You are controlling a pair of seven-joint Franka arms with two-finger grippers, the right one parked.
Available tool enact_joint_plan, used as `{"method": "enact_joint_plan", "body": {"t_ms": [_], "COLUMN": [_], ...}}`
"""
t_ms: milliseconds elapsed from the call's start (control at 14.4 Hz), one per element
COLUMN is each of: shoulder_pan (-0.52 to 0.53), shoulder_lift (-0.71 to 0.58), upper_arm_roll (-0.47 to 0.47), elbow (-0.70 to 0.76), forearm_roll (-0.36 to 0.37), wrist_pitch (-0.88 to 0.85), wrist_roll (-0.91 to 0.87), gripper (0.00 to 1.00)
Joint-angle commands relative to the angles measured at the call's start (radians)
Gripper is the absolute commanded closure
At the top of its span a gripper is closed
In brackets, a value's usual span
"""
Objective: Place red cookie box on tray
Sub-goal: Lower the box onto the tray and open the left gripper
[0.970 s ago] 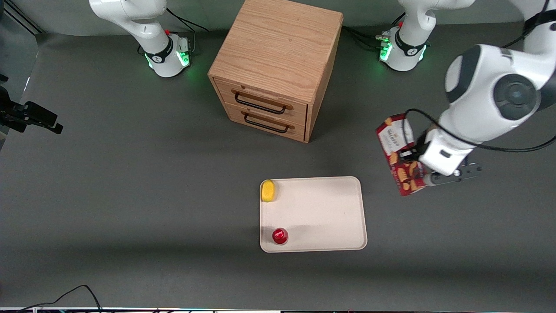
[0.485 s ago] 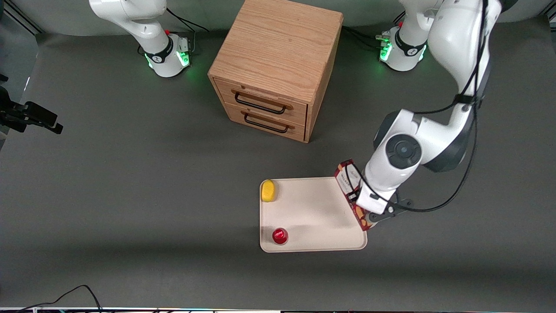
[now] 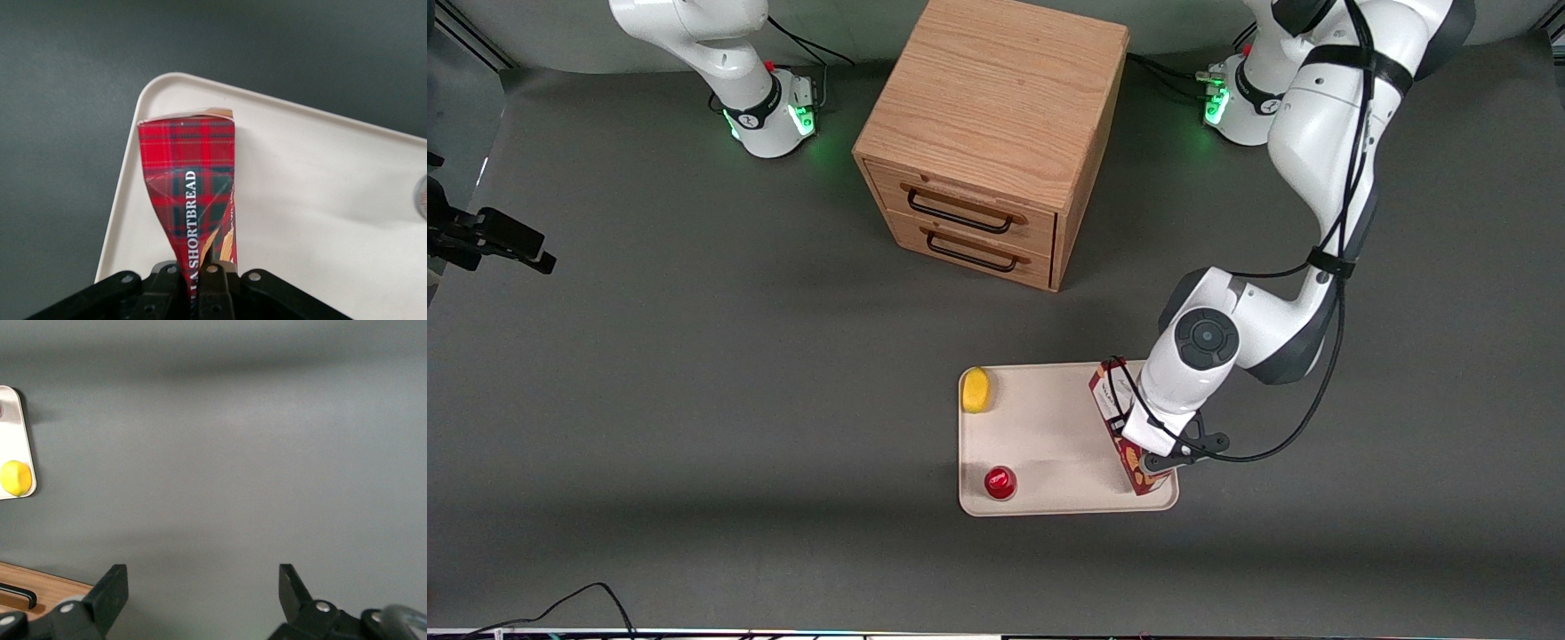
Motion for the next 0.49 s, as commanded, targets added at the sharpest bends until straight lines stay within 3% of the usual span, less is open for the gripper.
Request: {"method": "enact_joint_plan", "body": {"t_ms": [0,277,347,416], "shoulder_pan": [-0.01,-0.005,-0.003,-0.002], "shoulder_lift": [0.021,0.045,0.048,0.05], "upper_arm_roll": [0.002,0.004,0.004,0.004], "elbow": [0.017,0.008,0.008,0.008], "forearm_roll": [0.02,0.017,0.016,0.014], "wrist_pitch": [0.026,0.06,0.063,0.062], "wrist_roll": [-0.028,-0.033,-0.033,-0.035], "gripper": [1.0,1.0,0.87,0.45]}}
